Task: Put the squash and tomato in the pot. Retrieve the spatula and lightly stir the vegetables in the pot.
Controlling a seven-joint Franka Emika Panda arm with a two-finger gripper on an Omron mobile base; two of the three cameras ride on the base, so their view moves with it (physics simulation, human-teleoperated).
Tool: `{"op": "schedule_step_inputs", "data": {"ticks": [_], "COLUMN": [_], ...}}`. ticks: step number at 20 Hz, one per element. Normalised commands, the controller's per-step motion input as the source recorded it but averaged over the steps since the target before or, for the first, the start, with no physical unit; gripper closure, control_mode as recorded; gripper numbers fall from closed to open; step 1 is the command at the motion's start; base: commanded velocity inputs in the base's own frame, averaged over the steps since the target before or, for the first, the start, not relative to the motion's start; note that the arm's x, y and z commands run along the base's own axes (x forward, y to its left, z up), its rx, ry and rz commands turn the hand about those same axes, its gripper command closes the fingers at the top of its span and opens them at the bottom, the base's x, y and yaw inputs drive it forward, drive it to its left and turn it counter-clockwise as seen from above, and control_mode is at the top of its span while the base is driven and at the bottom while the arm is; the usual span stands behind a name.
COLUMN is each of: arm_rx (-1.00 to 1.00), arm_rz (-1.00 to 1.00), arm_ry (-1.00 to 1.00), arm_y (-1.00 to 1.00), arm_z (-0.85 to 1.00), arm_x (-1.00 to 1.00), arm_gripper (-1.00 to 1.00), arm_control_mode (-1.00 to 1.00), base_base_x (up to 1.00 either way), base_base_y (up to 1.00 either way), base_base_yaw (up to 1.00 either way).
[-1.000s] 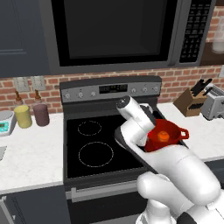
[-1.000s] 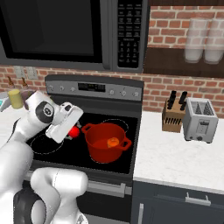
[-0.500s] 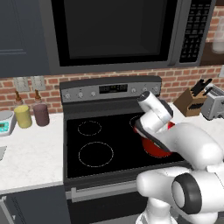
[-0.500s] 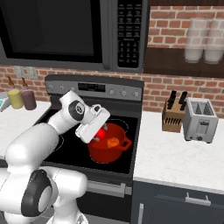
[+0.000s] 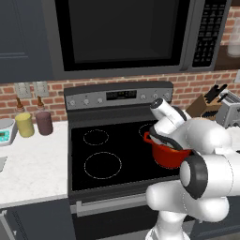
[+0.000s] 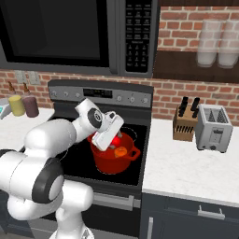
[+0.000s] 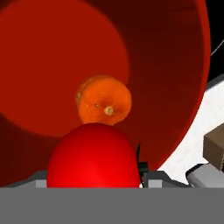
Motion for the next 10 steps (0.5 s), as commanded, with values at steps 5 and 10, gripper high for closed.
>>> {"op": "schedule_step_inputs", "data": {"ticks": [5,10], "arm_rx": [0.01,0.0], "arm_rz": [0.18,0.16], "arm_ry": [0.0,0.0], "arm_y": [0.0,0.0], "arm_z": [-0.21,-0.35], "arm_x": [0.37,0.18], "arm_gripper": [1.0,-1.0], "arm_control_mode": [-1.0,-1.0], "base_base_x": [0.0,0.0], "base_base_y": [0.0,0.0], "base_base_yaw": [0.0,0.0]}}
